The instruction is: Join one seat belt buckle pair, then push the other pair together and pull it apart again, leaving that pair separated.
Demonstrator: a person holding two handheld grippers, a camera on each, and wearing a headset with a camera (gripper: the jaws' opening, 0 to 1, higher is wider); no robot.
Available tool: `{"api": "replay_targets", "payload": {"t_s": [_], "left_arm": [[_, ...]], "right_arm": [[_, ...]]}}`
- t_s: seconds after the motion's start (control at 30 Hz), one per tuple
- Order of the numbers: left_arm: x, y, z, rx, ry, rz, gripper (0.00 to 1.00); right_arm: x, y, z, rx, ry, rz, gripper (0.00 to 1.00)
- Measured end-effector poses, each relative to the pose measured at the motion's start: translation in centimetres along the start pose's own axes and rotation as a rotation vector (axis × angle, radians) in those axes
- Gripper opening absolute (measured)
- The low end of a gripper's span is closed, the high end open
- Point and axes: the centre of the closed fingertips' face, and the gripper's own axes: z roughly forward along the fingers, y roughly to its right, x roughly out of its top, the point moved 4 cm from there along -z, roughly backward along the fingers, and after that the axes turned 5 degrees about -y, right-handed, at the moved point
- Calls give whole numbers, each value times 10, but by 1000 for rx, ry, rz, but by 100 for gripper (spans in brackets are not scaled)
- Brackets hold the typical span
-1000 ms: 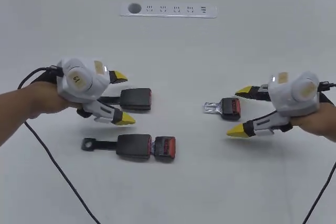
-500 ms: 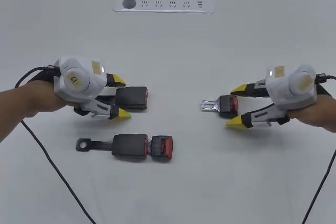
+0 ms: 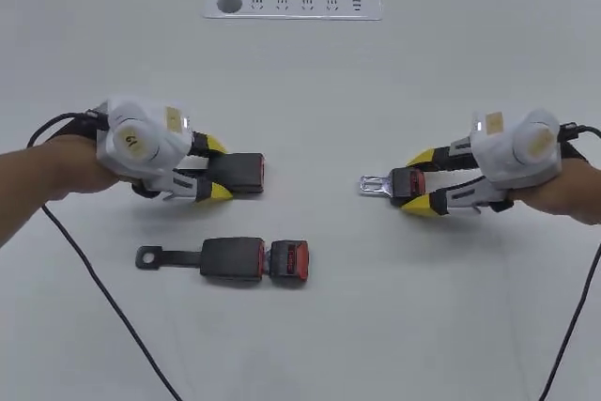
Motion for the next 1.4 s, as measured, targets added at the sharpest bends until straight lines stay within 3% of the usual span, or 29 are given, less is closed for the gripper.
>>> {"api": "replay_targets", "payload": {"t_s": [0.5,1.17,1.4], "left_arm": [[0,0,2,-29,6,-7,35],[-1,-3,5,-46,2,6,35],[-1,-4,5,-49,-4,11,35]], "right_arm": [[8,0,7,-1,8,4,35],[55,-1,45,3,44,-7,35],[75,-9,60,18,74,-23,35]]}}
